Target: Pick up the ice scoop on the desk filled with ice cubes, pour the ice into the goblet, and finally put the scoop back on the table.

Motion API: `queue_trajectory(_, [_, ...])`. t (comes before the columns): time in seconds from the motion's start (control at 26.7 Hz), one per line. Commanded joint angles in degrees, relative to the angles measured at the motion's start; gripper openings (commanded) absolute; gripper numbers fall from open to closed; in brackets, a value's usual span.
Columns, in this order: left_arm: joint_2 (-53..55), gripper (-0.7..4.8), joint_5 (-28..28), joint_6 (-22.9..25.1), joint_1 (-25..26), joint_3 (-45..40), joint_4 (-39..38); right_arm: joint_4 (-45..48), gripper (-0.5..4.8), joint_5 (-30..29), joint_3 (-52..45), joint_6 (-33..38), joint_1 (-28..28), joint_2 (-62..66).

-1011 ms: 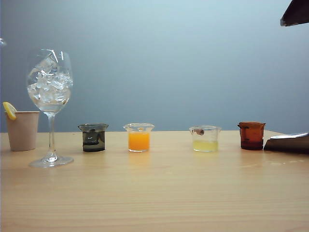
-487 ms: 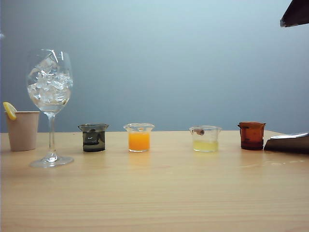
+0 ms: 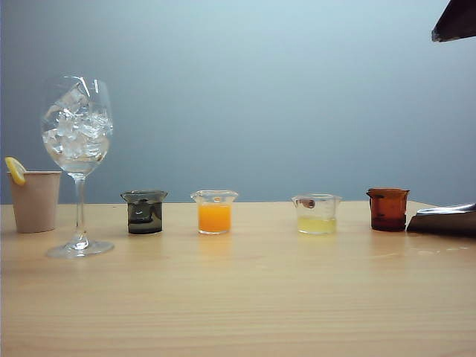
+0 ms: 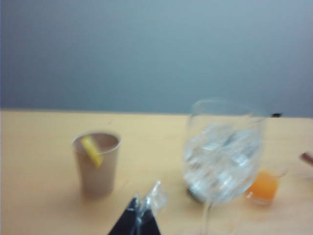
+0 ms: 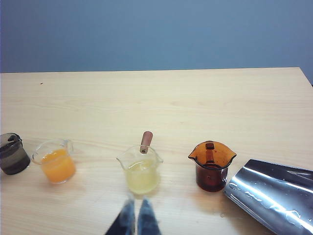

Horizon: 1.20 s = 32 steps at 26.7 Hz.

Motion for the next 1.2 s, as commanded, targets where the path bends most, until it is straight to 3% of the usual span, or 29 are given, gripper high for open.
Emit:
queue_trajectory(0.04, [0.31, -0.05, -2.01, 0.13, -0.81, -0.42, -2.86, 0.63, 0.22, 0.07, 0.37, 0.09, -0.02, -0.26])
queue_trajectory(0.3, [0.31, -0.06, -12.44, 4.61, -4.79, -0.42, -2.93, 0.57, 0.22, 0.11, 0.37, 0.09, -0.02, -0.11])
queue_trajectory(1.09, [0.31, 0.03, -12.48, 4.61, -4.59, -0.42, -2.91, 0.68, 0.22, 0.13, 0.33, -0.02, -0.02, -0.11])
queue_trajectory(1.2, [0.31, 0.03, -12.5, 4.61, -4.59, -0.42, -2.93, 2.16, 0.22, 4.37, -0.79, -4.35, -1.49, -1.66])
